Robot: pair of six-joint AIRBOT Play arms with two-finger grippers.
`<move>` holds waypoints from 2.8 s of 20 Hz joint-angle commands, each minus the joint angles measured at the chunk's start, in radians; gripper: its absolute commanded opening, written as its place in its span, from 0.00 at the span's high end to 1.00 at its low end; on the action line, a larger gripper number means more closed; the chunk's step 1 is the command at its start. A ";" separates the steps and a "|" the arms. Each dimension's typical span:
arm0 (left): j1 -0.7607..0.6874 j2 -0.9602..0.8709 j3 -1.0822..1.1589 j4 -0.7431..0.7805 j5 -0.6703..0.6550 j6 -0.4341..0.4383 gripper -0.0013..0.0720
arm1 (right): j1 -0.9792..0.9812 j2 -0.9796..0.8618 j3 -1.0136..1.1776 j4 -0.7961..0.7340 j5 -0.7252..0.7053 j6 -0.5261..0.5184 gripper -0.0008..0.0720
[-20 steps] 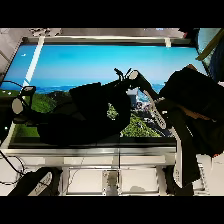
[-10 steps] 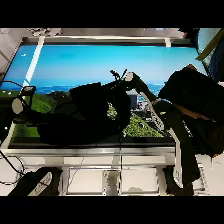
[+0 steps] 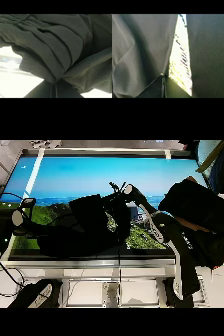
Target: Fold the clothes and pants, and hang the long-sleeved shirts on hangers.
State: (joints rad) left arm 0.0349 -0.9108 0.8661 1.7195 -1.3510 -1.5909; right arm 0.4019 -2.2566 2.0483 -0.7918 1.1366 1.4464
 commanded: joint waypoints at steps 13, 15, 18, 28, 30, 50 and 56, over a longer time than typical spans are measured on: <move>0.362 -0.003 0.002 -0.033 0.237 -0.047 0.96 | -0.309 0.472 0.020 -0.218 0.010 0.000 0.98; 0.373 -0.016 0.002 -0.025 0.288 -0.089 0.96 | -0.311 0.504 0.014 -0.287 0.066 0.003 0.98; 0.415 -0.072 0.003 -0.026 0.416 -0.189 0.96 | -0.308 0.504 -0.031 -0.361 0.058 0.047 0.98; 0.412 -0.294 0.126 -0.181 0.806 -0.294 0.96 | -0.235 0.323 -0.072 -0.327 -0.502 0.168 0.98; 0.398 -0.311 0.130 -0.196 0.783 -0.285 0.66 | -0.220 0.284 -0.072 -0.327 -0.529 0.192 0.98; 0.595 -0.186 -0.087 -0.206 0.456 -0.069 0.03 | -0.237 0.393 -0.447 -0.111 0.058 -0.027 0.31; 0.602 -0.273 -0.087 -0.227 0.543 -0.069 0.03 | -0.235 0.378 -0.447 -0.150 0.046 -0.013 0.31</move>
State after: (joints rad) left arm 0.6334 -1.1454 0.7811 1.5131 -0.8604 -1.6608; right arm 0.1684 -1.8725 1.6062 -0.9230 1.1797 1.4246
